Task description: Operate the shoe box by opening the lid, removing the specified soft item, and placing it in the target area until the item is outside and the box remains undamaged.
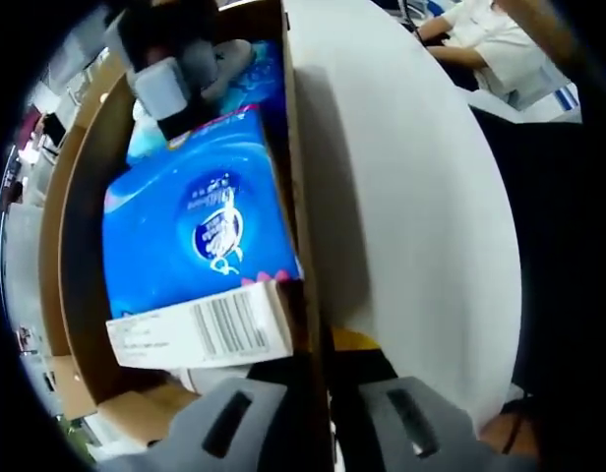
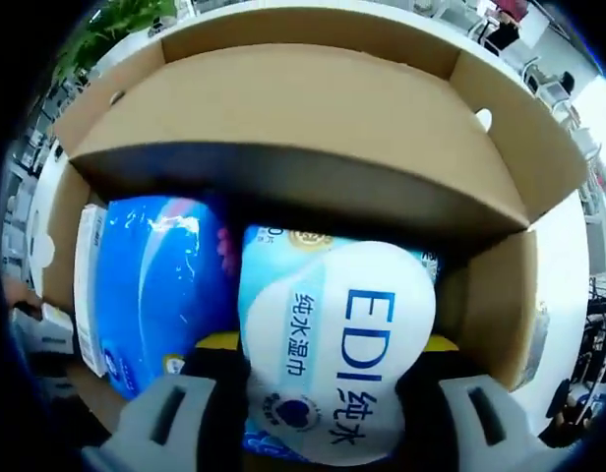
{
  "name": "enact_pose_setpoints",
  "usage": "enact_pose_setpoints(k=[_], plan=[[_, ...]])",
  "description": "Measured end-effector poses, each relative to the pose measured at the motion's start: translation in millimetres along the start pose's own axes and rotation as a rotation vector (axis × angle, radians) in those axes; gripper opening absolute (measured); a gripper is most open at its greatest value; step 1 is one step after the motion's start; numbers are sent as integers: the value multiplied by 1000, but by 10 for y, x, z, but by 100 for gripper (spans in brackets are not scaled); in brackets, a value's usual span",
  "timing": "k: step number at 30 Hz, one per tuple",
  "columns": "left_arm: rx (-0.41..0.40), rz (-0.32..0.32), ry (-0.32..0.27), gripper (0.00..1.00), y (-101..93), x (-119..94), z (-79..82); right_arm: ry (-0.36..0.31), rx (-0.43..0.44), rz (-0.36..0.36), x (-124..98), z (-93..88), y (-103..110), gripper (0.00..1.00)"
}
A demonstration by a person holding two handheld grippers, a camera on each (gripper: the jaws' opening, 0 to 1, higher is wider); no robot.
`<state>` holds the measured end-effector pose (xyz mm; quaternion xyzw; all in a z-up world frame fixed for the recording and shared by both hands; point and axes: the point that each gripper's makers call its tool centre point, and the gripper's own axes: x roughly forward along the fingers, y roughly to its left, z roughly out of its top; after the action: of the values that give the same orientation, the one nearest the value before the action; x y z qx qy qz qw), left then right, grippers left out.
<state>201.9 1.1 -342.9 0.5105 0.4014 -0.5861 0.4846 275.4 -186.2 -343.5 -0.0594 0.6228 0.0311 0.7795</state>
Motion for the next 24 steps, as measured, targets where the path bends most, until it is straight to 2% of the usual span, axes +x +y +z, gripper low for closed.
enact_pose_setpoints(k=[5,16,21,24], plan=[[0,-1,-2,2,6,3,2,-39,-11,7,-9,20,-13,64],[-1,-1,-6,2,15,11,1,-22,-22,22,-33,-9,38,63],[2,-2,-8,3,8,9,0,-25,-30,31,-122,6,42,62],[4,-2,-11,3,24,11,7,-55,-22,44,-250,44,47,61]])
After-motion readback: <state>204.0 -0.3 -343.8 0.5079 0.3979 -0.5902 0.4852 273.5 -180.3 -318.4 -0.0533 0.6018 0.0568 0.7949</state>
